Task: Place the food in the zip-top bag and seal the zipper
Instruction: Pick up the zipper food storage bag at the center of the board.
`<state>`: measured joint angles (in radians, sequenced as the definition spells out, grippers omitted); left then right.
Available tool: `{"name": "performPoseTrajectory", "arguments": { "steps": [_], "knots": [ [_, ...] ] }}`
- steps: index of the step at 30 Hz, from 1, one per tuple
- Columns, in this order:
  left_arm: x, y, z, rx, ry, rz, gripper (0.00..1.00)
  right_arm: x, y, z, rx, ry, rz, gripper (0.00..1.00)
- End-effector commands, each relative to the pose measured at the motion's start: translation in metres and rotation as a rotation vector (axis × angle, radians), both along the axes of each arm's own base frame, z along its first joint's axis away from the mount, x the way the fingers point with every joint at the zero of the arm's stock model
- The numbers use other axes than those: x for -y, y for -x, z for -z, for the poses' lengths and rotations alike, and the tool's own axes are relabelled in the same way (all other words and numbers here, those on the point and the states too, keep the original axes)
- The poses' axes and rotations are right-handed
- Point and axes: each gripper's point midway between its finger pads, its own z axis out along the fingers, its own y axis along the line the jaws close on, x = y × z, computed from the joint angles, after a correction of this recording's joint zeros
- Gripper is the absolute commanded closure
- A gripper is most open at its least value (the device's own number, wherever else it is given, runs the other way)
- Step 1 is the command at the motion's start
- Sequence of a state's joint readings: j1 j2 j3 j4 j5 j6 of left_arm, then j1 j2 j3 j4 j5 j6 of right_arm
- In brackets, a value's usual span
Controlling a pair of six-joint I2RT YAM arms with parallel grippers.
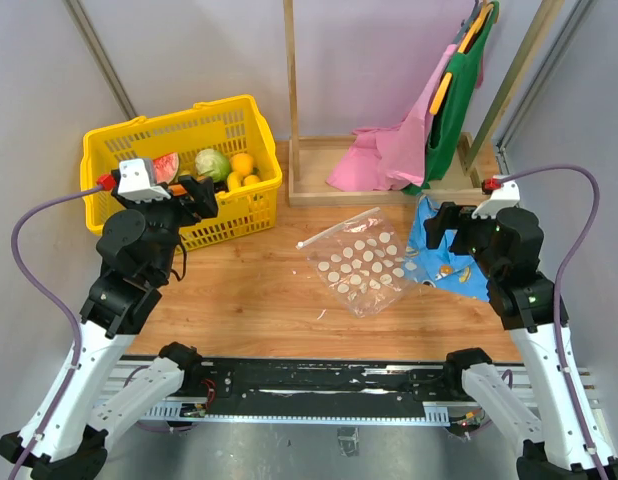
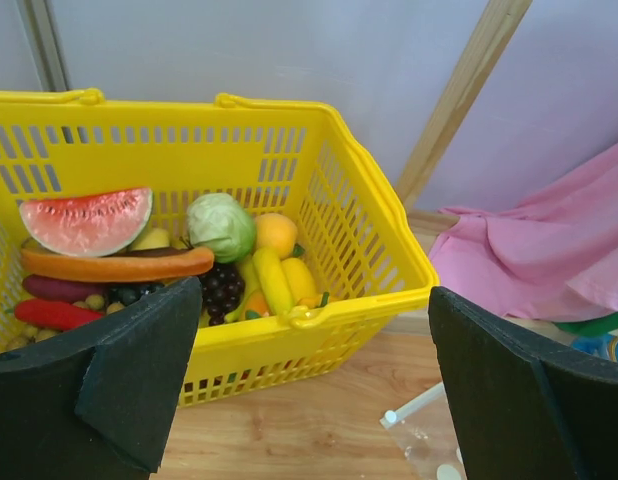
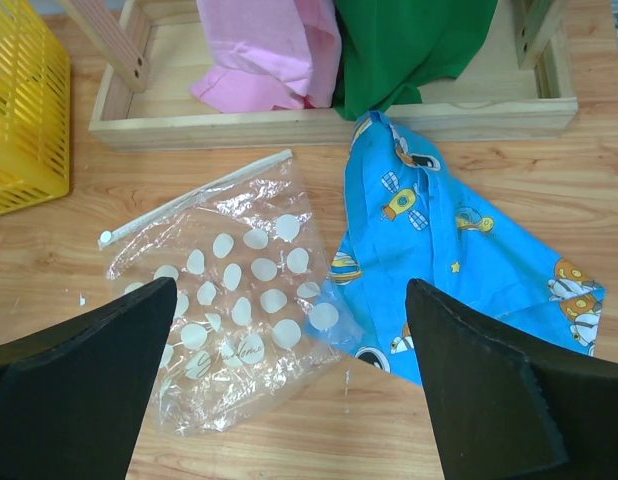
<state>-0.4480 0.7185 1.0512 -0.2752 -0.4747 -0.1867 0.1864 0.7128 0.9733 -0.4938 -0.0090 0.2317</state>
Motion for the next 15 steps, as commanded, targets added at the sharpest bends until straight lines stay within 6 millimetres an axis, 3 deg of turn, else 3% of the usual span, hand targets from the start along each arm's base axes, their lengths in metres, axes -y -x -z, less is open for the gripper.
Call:
{"name": "performPoseTrajectory", "arguments": {
  "steps": [1,7,15],
  "knots": [
    [0.004,0.001,-0.017,0.048,0.016,0.02,0.01,-0.001,0.0,-0.007,0.006,-0.023,-0.005,0.02],
    [0.008,0.0,-0.017,0.05,0.009,0.039,0.01,-0.009,-0.005,-0.004,0.0,-0.033,-0.044,0.02],
    [0.019,-0.002,-0.01,0.026,0.009,0.09,0.01,-0.033,-0.016,0.017,-0.078,-0.058,-0.13,0.02]
  ]
}}
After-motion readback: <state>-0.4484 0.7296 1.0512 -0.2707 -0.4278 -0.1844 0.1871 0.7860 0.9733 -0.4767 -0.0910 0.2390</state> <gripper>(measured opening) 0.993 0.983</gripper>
